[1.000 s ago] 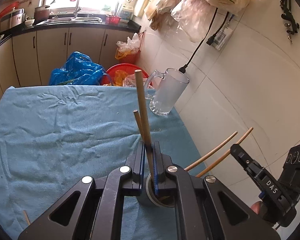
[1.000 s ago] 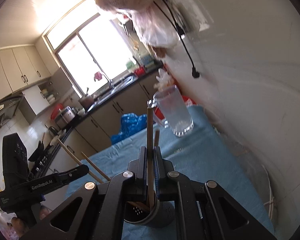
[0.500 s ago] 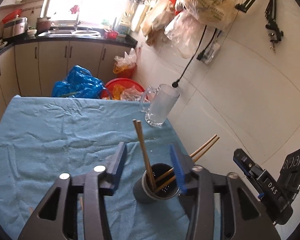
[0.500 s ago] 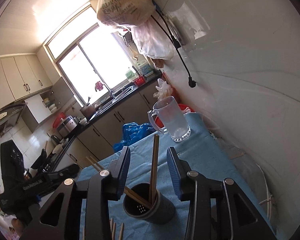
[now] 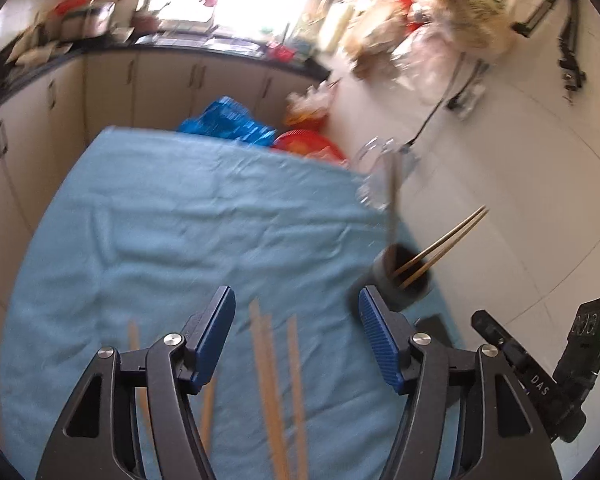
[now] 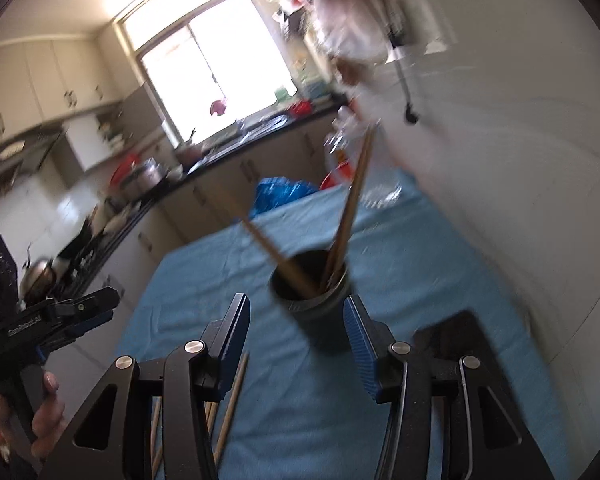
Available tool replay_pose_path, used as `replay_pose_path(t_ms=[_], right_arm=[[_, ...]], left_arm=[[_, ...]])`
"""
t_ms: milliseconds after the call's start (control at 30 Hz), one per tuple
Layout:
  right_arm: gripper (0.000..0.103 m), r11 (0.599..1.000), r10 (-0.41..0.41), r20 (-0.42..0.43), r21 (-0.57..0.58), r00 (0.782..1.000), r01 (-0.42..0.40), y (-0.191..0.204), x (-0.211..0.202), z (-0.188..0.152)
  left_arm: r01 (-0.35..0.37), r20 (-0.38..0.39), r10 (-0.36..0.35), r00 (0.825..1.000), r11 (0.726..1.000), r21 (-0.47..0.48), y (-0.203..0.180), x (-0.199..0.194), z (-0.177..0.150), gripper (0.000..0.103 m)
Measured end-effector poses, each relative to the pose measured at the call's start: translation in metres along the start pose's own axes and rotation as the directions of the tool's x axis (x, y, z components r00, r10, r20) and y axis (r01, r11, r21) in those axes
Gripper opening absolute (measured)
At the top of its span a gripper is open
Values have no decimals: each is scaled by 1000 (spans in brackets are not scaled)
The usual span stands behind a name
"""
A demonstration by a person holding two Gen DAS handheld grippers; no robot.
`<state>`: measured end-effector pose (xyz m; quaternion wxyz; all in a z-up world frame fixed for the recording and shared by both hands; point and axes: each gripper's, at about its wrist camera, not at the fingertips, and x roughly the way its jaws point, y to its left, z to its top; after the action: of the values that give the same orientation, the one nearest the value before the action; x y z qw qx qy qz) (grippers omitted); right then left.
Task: Organize utensils
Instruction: 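Return the left gripper to the chopsticks on the towel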
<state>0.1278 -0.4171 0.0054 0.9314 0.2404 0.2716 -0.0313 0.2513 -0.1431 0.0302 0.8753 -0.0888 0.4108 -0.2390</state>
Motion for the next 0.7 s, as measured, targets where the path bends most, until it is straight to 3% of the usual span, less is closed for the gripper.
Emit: replay_pose_path(t_ms=[267,433,533,600,700], right_arm=[[53,997,67,-134,-25,989,-70,29,28,-38],[53,992,101,-219,-52,970,-115,57,51,-48],[40,988,114,-295,-65,949,-139,75,70,-53],[26,985,136,-339,-55,931,-164,84,81,-56],[24,985,130,-409,-48,903,-164,95,106,-57]], left_arm=[[-101,-70,92,993,983,-151,96,-12,-45,63],[-123,-108,103,989,973,-194,123,-9,-56,63],[-107,-135,79,988,971,-213,130,-3,-59,59],[-101,-146,71,987,973,-210,132,0,-61,48],[-90,-161,56,985,974,-208,133,2,-63,42]])
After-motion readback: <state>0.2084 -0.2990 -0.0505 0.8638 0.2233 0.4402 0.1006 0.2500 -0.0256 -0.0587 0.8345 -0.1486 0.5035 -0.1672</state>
